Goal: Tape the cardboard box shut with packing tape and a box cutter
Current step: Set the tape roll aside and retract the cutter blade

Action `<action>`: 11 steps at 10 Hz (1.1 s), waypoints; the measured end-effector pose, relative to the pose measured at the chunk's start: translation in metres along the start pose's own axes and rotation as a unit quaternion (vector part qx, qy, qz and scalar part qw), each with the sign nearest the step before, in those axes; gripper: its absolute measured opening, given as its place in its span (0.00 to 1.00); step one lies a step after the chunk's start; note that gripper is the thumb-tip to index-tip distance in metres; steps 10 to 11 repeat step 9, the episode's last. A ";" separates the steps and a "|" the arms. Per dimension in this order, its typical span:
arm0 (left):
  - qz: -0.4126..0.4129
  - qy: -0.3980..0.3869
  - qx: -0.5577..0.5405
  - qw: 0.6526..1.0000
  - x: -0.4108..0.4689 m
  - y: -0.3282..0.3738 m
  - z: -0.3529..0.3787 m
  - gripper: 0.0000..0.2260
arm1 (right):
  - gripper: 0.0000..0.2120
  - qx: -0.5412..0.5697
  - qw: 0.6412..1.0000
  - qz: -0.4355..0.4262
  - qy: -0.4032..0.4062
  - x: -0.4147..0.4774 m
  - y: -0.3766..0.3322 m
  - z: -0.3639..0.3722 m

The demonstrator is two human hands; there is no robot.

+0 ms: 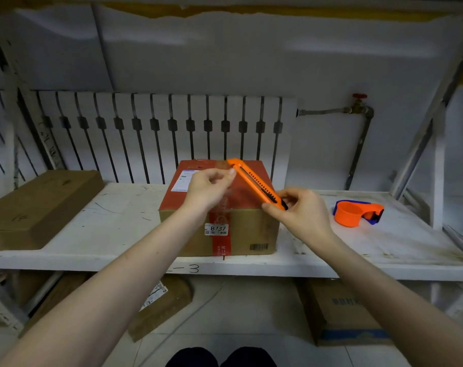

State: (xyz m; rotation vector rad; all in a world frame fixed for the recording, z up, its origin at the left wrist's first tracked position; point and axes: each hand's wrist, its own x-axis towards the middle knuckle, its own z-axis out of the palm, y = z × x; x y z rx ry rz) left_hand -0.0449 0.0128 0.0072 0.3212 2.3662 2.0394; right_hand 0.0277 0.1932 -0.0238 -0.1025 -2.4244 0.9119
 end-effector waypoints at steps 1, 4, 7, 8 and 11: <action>0.042 -0.026 0.169 0.984 0.012 -0.015 0.005 0.19 | 0.10 0.052 0.993 0.083 0.063 0.009 0.035 -0.006; 0.116 -0.043 0.461 0.879 0.045 -0.043 0.014 0.14 | 0.21 -0.029 0.958 0.283 0.047 0.037 0.140 0.033; 0.112 -0.095 0.489 0.860 0.058 -0.048 0.011 0.18 | 0.25 -0.214 0.921 0.323 -0.050 0.050 0.157 0.092; 0.123 -0.104 0.498 0.852 0.054 -0.049 0.009 0.23 | 0.23 -0.255 0.912 0.309 -0.084 0.044 0.155 0.102; 0.130 -0.107 0.494 0.853 0.053 -0.049 0.006 0.23 | 0.25 -0.262 0.908 0.314 -0.092 0.044 0.147 0.096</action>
